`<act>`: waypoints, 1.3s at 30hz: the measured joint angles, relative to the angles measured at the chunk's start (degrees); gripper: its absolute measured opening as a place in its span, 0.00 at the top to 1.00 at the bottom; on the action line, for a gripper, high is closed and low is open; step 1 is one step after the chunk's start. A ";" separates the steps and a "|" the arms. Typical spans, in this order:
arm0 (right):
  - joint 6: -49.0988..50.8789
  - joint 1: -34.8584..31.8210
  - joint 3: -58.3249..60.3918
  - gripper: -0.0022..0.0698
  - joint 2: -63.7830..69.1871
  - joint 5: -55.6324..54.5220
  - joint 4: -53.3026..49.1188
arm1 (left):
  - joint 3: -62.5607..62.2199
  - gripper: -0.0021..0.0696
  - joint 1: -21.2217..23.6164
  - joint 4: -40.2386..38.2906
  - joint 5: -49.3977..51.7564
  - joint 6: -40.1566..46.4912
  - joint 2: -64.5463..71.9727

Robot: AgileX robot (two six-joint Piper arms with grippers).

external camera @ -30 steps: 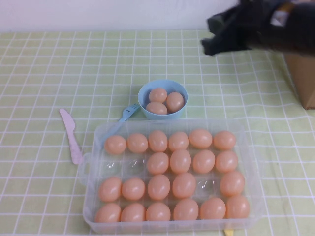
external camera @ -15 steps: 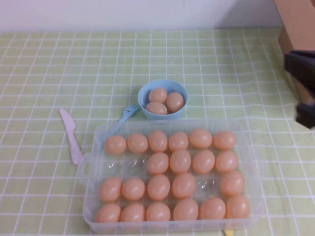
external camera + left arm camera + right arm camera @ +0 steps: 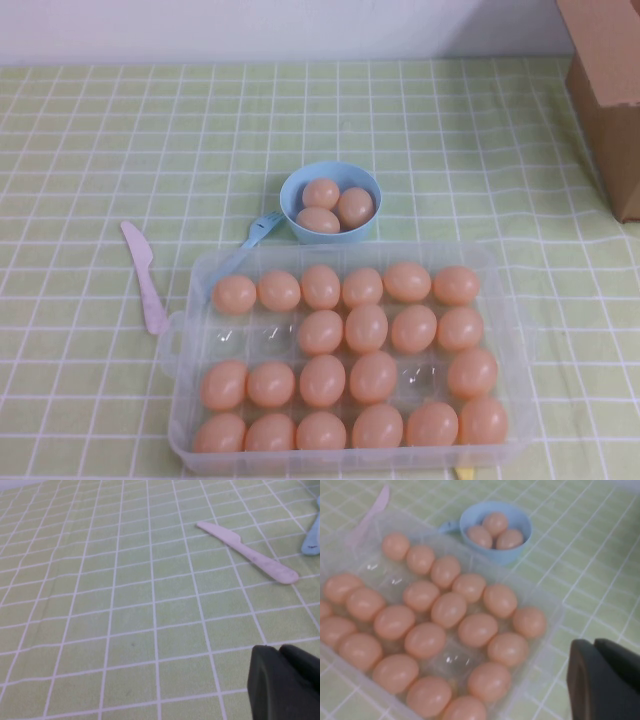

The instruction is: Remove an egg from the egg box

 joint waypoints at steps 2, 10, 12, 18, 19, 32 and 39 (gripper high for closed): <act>0.10 0.00 3.74 0.99 -2.22 -5.06 -0.25 | 0.00 0.98 0.00 0.00 0.00 0.00 0.00; 0.22 -0.66 22.91 0.99 -8.31 -30.59 -0.25 | 0.00 0.98 0.00 0.00 0.00 0.00 0.00; 0.22 -2.45 26.61 0.99 -10.82 -32.58 0.62 | 0.00 0.98 0.00 0.00 0.00 0.00 0.00; 0.31 -16.23 36.71 0.99 -19.58 -35.62 2.94 | 0.00 0.98 0.00 0.00 0.00 0.00 0.00; 0.31 -18.84 37.96 0.99 -21.17 -35.75 2.94 | 0.00 0.98 0.00 0.00 0.00 0.00 0.00; -0.69 -33.10 41.76 0.99 -37.79 -29.57 2.94 | 0.00 0.98 0.00 0.00 0.00 0.00 0.00; -0.68 -33.10 41.98 0.99 -37.79 -26.98 4.77 | 0.00 0.98 0.00 0.00 0.00 0.00 0.00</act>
